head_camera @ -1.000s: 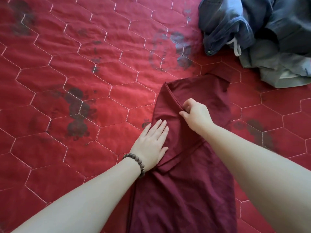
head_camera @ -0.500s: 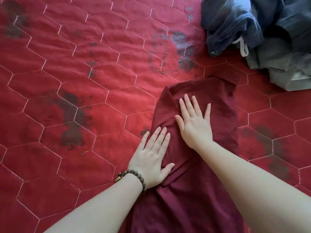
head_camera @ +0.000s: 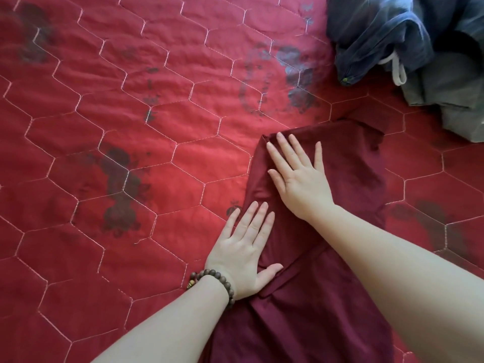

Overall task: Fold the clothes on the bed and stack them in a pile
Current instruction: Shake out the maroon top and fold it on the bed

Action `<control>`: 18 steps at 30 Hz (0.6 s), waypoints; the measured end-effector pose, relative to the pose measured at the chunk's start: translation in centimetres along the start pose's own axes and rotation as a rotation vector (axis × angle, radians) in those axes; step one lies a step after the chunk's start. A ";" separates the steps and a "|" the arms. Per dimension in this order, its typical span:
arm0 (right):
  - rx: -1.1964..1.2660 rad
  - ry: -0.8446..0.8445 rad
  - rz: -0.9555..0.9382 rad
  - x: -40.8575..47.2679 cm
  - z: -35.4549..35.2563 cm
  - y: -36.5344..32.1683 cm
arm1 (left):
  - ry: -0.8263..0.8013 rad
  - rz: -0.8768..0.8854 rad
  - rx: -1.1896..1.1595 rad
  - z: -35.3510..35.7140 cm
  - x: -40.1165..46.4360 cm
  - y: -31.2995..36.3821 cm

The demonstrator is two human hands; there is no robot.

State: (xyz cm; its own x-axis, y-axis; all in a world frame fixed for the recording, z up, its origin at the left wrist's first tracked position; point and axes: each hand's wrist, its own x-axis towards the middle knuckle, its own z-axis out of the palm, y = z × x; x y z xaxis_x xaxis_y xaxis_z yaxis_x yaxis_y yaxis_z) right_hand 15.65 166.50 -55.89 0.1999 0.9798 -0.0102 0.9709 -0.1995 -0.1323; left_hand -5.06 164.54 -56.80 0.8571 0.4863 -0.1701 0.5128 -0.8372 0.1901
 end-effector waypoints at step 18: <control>-0.007 -0.070 0.078 -23.4 -1.4 -3.6 | 0.074 -0.020 0.083 -2.1 -6.0 4.9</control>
State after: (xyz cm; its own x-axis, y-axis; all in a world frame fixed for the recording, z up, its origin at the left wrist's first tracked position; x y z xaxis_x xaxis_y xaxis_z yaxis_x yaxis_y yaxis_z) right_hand 7.65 144.27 -53.79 0.2659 0.9599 -0.0891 0.9536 -0.2755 -0.1213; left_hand -7.58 158.06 -52.79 0.8499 0.5174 -0.1003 0.5262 -0.8438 0.1058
